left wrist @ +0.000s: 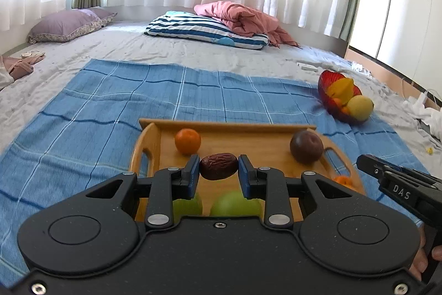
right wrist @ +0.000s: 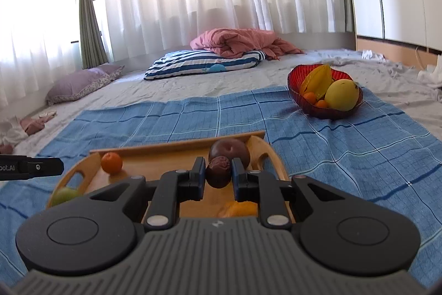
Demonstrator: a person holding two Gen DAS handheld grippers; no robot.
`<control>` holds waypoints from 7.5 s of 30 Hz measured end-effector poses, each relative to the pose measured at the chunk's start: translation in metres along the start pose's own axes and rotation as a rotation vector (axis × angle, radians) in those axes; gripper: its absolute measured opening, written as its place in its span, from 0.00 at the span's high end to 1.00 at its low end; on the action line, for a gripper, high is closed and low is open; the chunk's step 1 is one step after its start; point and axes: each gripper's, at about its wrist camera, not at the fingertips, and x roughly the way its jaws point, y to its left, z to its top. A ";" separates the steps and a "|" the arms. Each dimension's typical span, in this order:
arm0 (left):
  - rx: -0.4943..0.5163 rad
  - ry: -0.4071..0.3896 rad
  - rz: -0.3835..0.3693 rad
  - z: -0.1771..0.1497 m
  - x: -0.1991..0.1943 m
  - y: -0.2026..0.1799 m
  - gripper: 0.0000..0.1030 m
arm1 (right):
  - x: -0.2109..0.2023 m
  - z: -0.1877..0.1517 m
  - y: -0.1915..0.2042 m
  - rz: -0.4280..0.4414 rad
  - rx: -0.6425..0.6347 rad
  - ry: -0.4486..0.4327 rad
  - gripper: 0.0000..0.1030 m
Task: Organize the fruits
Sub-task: 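Carry both held dates over the wooden tray, then lower the dates onto the tray and open both tools, then move both open tools back toward the remaining dates beside the tray, then grasp a dried date with the right tool while the left tool grasps another date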
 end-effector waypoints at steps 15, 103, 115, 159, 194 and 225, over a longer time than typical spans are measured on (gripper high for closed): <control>-0.095 0.144 -0.059 0.058 0.057 0.015 0.73 | 0.055 0.036 -0.036 0.031 0.090 0.205 0.78; 0.088 0.025 -0.002 -0.039 -0.018 0.022 0.02 | -0.019 -0.010 0.044 0.097 -0.163 -0.058 0.00; 0.107 -0.017 0.034 -0.073 -0.042 0.030 0.01 | -0.051 -0.056 0.068 0.113 -0.223 -0.146 0.00; 0.072 0.073 0.060 -0.127 -0.017 0.061 0.23 | -0.034 -0.119 0.113 0.133 -0.320 0.027 0.00; 0.055 0.069 0.055 -0.128 -0.009 0.055 0.47 | -0.022 -0.132 0.119 0.147 -0.210 0.045 0.44; 0.087 0.078 0.047 -0.128 -0.008 0.037 0.80 | -0.024 -0.136 0.121 0.163 -0.221 0.024 0.70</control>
